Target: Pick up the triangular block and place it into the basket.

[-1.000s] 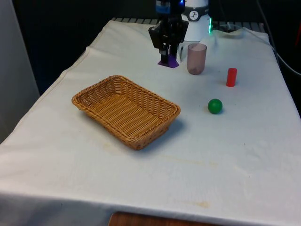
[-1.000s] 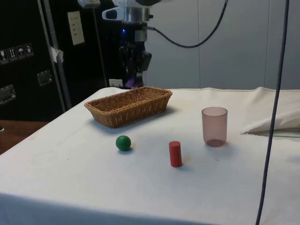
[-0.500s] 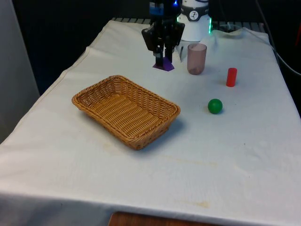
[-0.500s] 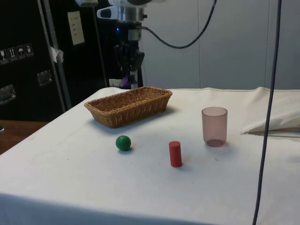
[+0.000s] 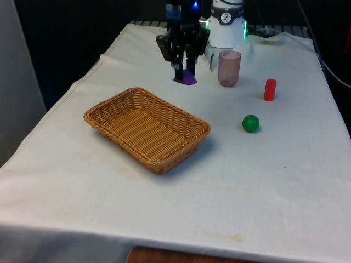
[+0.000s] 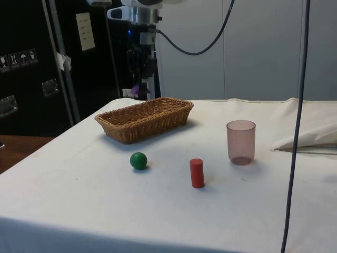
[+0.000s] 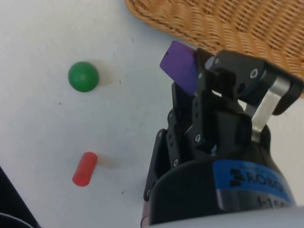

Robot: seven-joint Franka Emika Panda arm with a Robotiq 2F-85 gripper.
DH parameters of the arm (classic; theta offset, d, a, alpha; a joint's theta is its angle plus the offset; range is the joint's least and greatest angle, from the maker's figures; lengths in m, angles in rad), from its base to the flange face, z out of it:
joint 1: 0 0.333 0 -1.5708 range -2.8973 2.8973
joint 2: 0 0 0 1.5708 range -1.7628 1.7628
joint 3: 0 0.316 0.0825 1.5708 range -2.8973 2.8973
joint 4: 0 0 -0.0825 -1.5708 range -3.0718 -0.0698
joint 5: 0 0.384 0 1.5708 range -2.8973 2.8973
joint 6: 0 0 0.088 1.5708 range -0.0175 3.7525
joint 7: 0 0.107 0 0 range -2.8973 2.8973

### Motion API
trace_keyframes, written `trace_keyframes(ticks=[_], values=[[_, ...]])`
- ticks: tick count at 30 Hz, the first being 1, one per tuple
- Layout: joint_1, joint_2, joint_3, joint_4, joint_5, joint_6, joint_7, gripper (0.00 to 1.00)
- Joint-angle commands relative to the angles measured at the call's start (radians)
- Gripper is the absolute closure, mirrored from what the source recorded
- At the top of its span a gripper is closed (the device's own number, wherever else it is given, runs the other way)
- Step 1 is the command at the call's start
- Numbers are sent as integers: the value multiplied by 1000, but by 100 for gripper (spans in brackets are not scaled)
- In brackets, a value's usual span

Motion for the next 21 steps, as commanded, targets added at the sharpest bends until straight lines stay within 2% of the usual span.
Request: trace_keyframes(ticks=[1,3,6,11,12,19,20,21], values=[[-4,5,1,8,13,-3,-3,67],[0,3,-2,4,7,0,2,67],[-6,12,-5,15,29,-3,5,67],[-7,23,-14,21,40,0,17,67],[-4,19,-16,17,35,0,17,67],[-12,51,-24,27,62,11,30,67],[-6,45,-29,22,51,6,34,67],[-13,57,-25,28,68,13,29,67]])
